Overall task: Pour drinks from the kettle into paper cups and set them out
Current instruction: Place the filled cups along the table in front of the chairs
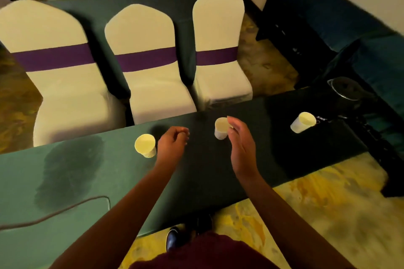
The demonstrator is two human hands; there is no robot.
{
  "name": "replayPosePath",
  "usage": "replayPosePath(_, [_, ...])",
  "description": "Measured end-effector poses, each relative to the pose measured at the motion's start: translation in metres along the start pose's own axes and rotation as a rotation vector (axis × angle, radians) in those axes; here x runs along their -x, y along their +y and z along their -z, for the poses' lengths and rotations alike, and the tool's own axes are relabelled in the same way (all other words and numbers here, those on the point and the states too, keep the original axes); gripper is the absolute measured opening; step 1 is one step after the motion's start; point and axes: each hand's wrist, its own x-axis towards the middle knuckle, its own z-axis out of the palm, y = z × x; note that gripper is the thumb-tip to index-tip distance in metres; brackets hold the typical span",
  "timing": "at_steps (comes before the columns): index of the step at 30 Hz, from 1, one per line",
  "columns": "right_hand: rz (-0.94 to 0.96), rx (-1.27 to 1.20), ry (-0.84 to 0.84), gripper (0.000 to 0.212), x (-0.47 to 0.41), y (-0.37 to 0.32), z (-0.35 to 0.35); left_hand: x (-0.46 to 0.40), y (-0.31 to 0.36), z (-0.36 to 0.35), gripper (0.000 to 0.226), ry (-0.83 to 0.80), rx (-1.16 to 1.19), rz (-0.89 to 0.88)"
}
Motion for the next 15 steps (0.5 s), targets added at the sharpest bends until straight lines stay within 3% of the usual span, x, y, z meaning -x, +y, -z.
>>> replayPosePath(6, [-0.024, 0.102, 0.11, 0.039, 0.001, 0.025, 0.083, 0.021, 0.02, -0.07, 0.022, -0.135, 0.015, -0.031])
replayPosePath(15, [-0.038, 0.092, 0.164, 0.044, -0.028, 0.053, 0.232, 0.056, 0.041, -0.217, 0.026, -0.16, 0.149, 0.008])
